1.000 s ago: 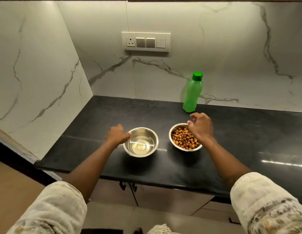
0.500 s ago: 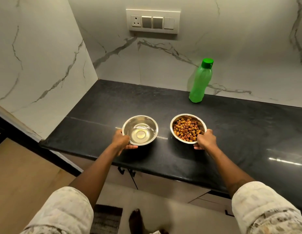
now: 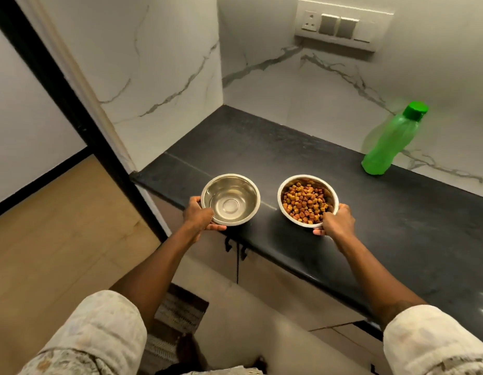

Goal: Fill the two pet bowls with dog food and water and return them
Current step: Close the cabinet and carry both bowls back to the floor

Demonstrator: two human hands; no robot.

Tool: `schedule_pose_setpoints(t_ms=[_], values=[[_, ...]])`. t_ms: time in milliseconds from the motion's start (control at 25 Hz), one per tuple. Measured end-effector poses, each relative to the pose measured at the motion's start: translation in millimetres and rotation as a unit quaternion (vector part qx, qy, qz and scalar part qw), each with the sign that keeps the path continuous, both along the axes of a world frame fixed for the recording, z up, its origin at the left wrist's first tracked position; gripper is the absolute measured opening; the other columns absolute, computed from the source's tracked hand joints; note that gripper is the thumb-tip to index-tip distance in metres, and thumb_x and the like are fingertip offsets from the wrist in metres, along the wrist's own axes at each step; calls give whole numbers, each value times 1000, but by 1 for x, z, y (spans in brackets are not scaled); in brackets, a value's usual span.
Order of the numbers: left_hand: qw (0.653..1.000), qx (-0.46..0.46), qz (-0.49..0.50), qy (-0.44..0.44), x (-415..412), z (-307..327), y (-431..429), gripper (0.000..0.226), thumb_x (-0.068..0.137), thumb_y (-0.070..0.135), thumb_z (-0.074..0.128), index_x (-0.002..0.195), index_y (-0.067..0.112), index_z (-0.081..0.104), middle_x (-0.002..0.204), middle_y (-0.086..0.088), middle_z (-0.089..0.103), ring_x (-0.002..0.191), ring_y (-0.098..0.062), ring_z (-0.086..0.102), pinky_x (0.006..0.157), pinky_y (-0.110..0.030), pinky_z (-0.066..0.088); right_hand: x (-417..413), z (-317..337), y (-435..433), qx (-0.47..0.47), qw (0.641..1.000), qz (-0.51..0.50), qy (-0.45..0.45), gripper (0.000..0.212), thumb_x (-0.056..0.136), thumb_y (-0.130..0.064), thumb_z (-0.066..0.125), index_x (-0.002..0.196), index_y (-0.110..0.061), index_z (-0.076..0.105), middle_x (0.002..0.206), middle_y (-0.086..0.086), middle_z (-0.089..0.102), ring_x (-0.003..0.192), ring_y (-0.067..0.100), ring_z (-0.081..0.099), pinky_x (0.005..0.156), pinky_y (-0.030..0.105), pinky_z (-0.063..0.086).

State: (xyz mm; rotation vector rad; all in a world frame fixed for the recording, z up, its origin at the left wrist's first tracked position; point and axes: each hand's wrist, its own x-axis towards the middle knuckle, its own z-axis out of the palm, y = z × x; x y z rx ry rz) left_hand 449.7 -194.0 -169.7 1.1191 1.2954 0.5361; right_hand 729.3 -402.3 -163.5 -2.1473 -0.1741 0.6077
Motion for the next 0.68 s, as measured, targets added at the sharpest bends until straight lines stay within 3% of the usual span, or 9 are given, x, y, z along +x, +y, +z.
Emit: schedule_pose_setpoints(t_ms=[280,400,520,680], values=[[993,11,120,2,-140,5,42,46,87,-11,60,122,17,46,120,-14,54,72,-43,75,46,-39,62,-106,11,117,39,987,153,-11,37,93,3,54,126,-14,50,119,16,64,77,32,78,51,37,64],[988,6,153,8,-216,5,70,52,86,-7,63,125,21,44,122,-16,56,74,-44,76,52,-43,63,-172,10,176,39,976,213,-12,36,92,5,52,123,-12,54,108,15,69,69,32,79,54,44,66],[983,-6,182,3,-292,-2,100,61,86,-3,70,134,23,43,120,-18,58,66,-41,77,52,-42,63,-241,1,232,49,967,248,-4,32,89,5,49,113,-16,55,98,14,73,55,28,77,47,39,63],[972,-6,235,3,-386,-13,142,64,83,1,78,133,21,44,122,-22,61,65,-40,77,51,-43,63,-332,-23,308,49,950,308,24,37,92,4,50,127,-6,54,107,21,73,57,31,77,47,36,63]])
